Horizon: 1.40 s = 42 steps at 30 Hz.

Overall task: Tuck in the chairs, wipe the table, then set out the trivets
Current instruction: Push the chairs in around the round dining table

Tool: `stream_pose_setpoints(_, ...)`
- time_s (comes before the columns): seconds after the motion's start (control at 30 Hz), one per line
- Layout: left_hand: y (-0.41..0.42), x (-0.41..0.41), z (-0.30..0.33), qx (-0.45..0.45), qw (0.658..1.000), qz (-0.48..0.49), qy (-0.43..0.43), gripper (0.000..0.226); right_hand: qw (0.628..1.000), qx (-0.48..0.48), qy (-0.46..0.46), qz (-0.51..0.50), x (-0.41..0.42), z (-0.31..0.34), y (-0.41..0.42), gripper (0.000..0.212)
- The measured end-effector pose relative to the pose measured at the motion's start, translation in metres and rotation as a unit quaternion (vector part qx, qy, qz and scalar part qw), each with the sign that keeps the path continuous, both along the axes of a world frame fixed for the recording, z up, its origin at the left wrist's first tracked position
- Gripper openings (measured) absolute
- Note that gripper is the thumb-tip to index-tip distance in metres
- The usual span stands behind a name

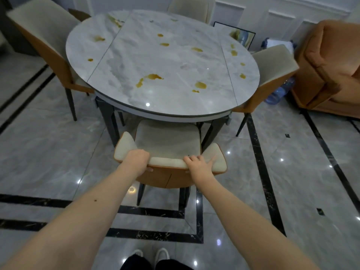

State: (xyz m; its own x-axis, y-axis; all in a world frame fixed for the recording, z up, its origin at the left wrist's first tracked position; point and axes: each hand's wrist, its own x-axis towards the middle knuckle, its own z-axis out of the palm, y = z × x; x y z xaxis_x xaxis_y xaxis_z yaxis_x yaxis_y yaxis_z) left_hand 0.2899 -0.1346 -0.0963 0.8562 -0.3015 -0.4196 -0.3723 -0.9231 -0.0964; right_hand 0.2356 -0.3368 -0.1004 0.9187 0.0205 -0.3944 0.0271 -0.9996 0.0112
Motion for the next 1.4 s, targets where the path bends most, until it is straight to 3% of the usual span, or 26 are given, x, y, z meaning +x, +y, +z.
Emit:
stream_pose_setpoints(0.27, -0.019, 0.014, 0.003, -0.006, 0.999, -0.035, -0.015, 0.041, 1.0, -0.025, 0.002, -0.001, 0.02, 0.005, -0.02, 0.074)
stream_pose_setpoints(0.73, 0.012, 0.049, 0.003, -0.013, 0.999, -0.025, -0.032, 0.037, 1.0, -0.005, -0.005, 0.012, 0.055, 0.003, 0.012, 0.049)
stream_pose_setpoints(1.4, 0.022, 0.061, 0.0, 0.007, 0.999, -0.018, -0.03, 0.033, 1.0, 0.015, -0.013, -0.008, 0.062, 0.008, 0.026, 0.053)
